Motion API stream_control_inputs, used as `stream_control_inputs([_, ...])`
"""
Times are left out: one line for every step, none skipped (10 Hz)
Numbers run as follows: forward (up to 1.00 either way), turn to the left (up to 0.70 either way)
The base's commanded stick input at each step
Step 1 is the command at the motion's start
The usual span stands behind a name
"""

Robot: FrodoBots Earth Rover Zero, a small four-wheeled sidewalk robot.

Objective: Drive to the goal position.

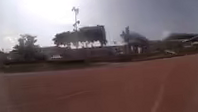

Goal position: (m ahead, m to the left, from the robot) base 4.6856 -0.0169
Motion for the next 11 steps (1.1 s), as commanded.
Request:
stream_control_inputs([0.7, 0.0])
stream_control_inputs([0.7, 0.0])
stream_control_inputs([0.7, 0.0])
stream_control_inputs([0.7, 0.0])
stream_control_inputs([0.7, 0.0])
stream_control_inputs([0.7, 0.0])
stream_control_inputs([0.7, 0.0])
stream_control_inputs([0.7, 0.0])
stream_control_inputs([0.7, 0.0])
stream_control_inputs([0.7, 0.0])
stream_control_inputs([0.7, 0.0])
